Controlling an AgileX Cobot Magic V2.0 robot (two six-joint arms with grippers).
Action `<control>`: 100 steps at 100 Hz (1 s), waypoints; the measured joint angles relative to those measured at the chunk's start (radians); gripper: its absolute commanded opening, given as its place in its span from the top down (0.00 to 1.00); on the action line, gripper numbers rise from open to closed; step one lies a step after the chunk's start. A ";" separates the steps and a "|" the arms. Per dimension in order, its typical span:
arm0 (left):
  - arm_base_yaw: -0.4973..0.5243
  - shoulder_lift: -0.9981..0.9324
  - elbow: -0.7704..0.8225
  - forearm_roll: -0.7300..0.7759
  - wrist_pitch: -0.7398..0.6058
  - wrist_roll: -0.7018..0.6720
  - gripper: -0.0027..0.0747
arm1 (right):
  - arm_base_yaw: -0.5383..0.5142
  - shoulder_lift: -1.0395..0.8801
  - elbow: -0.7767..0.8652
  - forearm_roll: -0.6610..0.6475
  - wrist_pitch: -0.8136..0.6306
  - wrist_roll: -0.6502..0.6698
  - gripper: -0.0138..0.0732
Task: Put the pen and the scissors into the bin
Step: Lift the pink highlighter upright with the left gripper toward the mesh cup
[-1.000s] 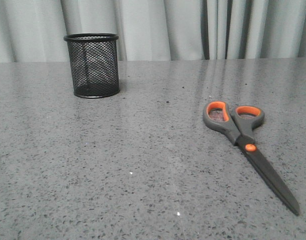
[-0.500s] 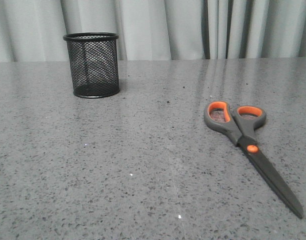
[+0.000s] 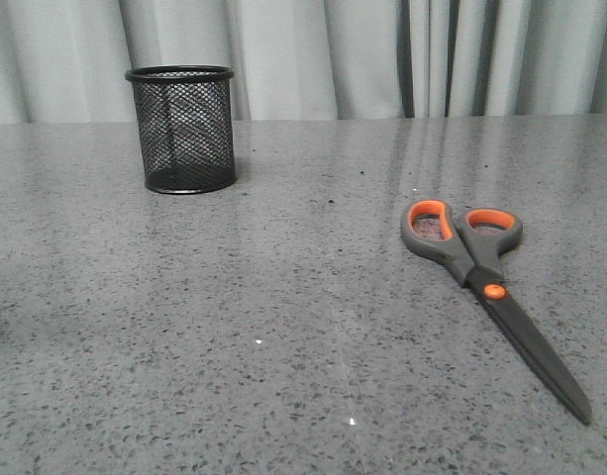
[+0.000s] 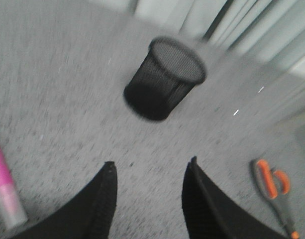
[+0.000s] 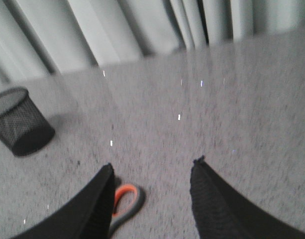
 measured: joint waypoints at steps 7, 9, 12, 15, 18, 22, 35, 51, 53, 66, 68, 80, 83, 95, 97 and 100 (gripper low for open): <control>0.000 0.113 -0.082 0.109 0.078 -0.086 0.61 | 0.000 0.043 -0.017 0.025 0.028 0.000 0.48; 0.000 0.146 -0.106 0.144 0.095 -0.101 0.61 | 0.000 0.053 -0.023 0.032 0.034 0.000 0.48; 0.000 0.188 -0.122 0.180 0.135 -0.136 0.61 | 0.000 0.062 -0.025 0.041 0.040 0.000 0.48; 0.000 0.228 -0.162 0.238 0.169 -0.163 0.61 | 0.000 0.068 -0.027 0.047 0.044 0.000 0.48; 0.000 0.266 -0.200 0.291 0.201 -0.181 0.61 | 0.000 0.073 -0.029 0.054 0.049 0.000 0.48; 0.000 0.319 -0.242 0.344 0.247 -0.200 0.61 | 0.000 0.075 -0.029 0.059 0.053 0.000 0.48; 0.000 0.449 -0.346 0.429 0.348 -0.225 0.61 | 0.000 0.075 -0.029 0.067 0.062 0.000 0.48; 0.001 0.564 -0.401 0.474 0.412 -0.246 0.61 | 0.000 0.075 -0.029 0.070 0.068 0.000 0.48; 0.001 0.571 -0.403 0.481 0.418 -0.250 0.61 | 0.000 0.075 -0.029 0.070 0.068 0.000 0.48; 0.001 0.628 -0.408 0.549 0.436 -0.300 0.61 | 0.000 0.075 -0.029 0.072 0.068 0.000 0.48; 0.001 0.635 -0.408 0.562 0.438 -0.309 0.61 | 0.000 0.075 -0.029 0.072 0.068 0.000 0.48; 0.001 0.666 -0.409 0.605 0.438 -0.345 0.61 | 0.000 0.075 -0.029 0.073 0.068 0.000 0.48; 0.001 0.672 -0.409 0.608 0.436 -0.350 0.61 | 0.000 0.075 -0.029 0.073 0.068 0.000 0.48; 0.001 0.698 -0.409 0.610 0.420 -0.358 0.61 | 0.000 0.075 -0.029 0.073 0.068 0.000 0.48; 0.001 0.702 -0.409 0.610 0.417 -0.358 0.61 | 0.000 0.075 -0.029 0.073 0.068 0.000 0.48; 0.001 0.712 -0.410 0.610 0.416 -0.358 0.61 | 0.000 0.075 -0.029 0.073 0.068 0.000 0.48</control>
